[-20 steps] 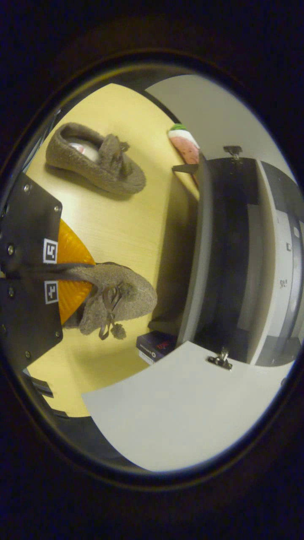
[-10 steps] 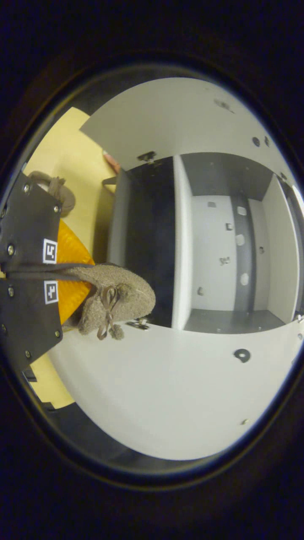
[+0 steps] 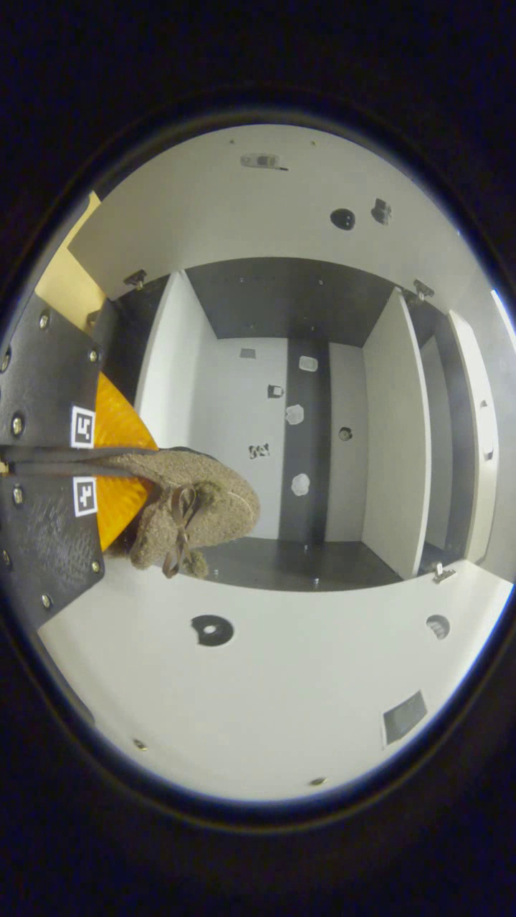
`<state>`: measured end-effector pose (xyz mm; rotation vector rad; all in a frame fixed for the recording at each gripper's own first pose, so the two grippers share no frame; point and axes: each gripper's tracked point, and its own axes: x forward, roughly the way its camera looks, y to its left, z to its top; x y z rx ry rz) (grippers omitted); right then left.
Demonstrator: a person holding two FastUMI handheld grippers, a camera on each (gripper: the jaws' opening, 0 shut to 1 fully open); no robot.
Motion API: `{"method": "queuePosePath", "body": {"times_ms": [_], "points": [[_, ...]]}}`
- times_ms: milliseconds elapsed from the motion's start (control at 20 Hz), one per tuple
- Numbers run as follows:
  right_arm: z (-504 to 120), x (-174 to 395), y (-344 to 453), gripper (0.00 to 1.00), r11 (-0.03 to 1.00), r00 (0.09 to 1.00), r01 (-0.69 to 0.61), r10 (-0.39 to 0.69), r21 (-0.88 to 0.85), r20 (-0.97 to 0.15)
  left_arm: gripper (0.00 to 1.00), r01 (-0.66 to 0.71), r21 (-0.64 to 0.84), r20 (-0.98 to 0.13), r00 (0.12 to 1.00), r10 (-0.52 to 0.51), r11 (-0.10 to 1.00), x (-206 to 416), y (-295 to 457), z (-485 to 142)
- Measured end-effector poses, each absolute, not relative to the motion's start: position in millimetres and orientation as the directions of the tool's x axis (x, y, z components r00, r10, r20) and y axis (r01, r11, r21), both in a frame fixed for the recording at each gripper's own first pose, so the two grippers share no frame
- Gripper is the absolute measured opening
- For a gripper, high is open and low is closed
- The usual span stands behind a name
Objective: Grab one shoe with the right hand and put it into the shoe cabinet, grab the other shoe with the left hand and put it into the shoe cabinet; then close the right door with the right hand and the left door with the left hand.
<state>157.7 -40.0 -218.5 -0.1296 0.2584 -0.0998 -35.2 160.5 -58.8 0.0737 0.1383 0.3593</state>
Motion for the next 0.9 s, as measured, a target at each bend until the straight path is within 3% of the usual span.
{"method": "queuePosePath", "body": {"times_ms": [300, 450, 900], "points": [[-217.9, 250.7, -43.0, 0.0, 0.978, 0.966, 0.082, -0.126, -0.194, -0.224, 0.96, -0.402, 0.122, -0.145, 0.897, 0.417, 0.907, -39.4, 182.0, -69.8], [-242.0, 289.4, -47.4, 0.01, 0.975, 0.952, 0.095, -0.148, -0.203, -0.266, 0.96, -0.434, 0.122, -0.16, 0.879, 0.45, 0.892, -42.2, 194.6, -75.9], [-288.3, 335.0, -38.9, 0.01, 0.978, 0.92, 0.081, -0.148, -0.193, -0.362, 0.97, -0.51, 0.149, -0.199, 0.824, 0.531, 0.847, -49.4, 218.4, -91.7]]}}
